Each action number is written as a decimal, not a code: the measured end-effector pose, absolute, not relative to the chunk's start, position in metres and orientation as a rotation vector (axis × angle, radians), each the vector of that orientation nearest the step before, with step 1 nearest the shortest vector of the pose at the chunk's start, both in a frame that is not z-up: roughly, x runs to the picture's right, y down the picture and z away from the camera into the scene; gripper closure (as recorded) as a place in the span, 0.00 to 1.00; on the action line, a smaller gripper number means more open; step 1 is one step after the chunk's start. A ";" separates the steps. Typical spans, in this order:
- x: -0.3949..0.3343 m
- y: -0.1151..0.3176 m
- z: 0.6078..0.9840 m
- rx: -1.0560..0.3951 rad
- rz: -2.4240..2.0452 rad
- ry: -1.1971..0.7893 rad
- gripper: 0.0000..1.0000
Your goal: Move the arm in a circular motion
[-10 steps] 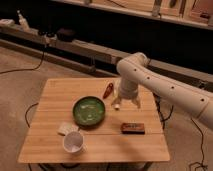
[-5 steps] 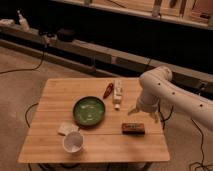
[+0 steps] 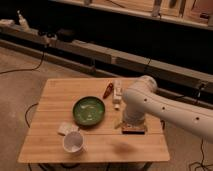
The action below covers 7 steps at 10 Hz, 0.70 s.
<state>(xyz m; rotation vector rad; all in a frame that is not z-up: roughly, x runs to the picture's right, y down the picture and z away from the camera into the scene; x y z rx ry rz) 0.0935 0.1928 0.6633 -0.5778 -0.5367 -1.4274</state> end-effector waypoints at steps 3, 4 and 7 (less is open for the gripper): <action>-0.007 0.177 0.650 -0.461 -1.645 -0.619 0.20; -0.029 0.156 0.658 -0.395 -1.694 -0.632 0.20; 0.005 0.089 0.704 -0.274 -1.704 -0.586 0.20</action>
